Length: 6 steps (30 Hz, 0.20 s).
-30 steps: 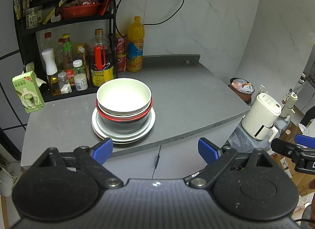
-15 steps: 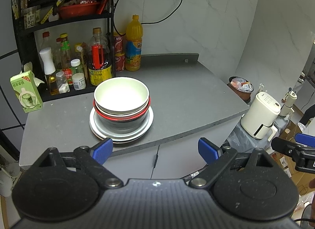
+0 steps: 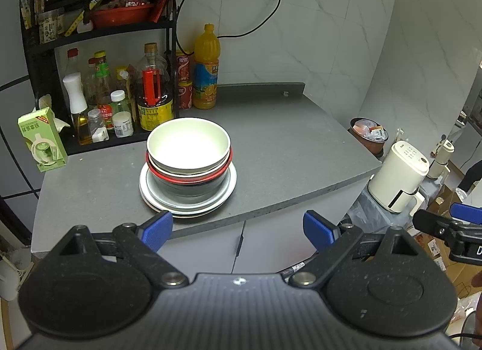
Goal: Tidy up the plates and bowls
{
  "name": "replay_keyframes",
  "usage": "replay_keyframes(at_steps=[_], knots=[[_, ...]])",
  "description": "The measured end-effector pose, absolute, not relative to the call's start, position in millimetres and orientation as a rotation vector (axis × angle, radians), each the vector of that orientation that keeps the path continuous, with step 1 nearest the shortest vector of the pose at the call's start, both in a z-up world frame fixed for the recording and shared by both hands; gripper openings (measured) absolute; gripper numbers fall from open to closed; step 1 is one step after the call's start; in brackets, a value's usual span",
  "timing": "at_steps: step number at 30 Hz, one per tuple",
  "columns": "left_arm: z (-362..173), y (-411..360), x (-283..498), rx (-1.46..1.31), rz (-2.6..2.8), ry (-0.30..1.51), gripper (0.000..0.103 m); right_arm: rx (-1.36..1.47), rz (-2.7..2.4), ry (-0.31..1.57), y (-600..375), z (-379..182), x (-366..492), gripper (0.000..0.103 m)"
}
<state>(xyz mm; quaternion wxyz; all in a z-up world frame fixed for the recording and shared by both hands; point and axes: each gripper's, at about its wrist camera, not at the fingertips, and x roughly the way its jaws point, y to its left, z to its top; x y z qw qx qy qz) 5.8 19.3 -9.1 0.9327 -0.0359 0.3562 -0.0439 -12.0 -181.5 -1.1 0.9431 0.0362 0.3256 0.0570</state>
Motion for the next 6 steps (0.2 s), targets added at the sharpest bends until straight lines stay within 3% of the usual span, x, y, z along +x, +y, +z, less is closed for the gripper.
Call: replay_keyframes(at_steps=[6], knots=[[-8.4, 22.4, 2.6, -0.072, -0.085, 0.726, 0.092, 0.073, 0.126, 0.664, -180.0, -1.4, -13.6, 0.103]])
